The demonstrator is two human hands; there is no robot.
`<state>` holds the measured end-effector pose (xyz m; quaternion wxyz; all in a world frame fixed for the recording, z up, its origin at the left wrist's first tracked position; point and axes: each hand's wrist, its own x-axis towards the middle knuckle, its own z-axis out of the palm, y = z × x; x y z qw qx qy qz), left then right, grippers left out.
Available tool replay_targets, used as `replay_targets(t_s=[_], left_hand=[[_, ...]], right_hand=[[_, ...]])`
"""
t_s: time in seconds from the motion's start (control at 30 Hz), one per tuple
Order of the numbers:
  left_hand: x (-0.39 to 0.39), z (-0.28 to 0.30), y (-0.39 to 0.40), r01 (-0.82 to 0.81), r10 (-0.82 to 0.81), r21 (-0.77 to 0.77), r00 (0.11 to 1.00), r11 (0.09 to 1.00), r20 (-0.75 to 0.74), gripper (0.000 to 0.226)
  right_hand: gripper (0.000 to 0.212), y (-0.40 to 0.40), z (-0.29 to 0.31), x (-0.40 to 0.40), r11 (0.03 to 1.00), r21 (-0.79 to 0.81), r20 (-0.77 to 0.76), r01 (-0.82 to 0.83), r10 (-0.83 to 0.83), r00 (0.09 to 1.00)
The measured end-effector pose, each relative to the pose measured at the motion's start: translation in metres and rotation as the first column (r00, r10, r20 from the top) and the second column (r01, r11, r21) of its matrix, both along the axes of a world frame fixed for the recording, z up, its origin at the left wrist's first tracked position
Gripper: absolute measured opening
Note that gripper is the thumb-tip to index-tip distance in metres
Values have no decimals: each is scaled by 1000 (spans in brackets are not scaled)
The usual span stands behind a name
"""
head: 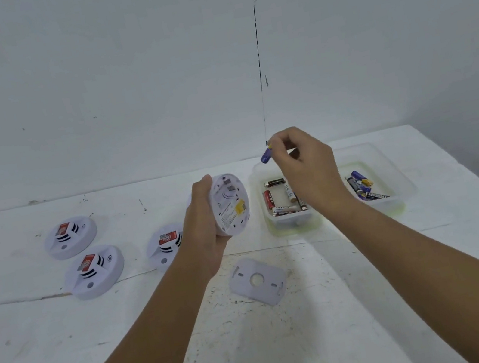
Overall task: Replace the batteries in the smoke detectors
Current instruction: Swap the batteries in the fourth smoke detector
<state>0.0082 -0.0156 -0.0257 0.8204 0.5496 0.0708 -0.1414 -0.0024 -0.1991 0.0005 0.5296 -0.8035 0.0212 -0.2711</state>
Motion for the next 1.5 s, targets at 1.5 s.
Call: replay_targets(t_s=[1.5], left_hand=[[-52, 3, 8, 70, -69, -162, 998, 984, 12, 45]], right_hand=[[6, 66, -34, -66, 830, 538, -32, -150, 198, 980]])
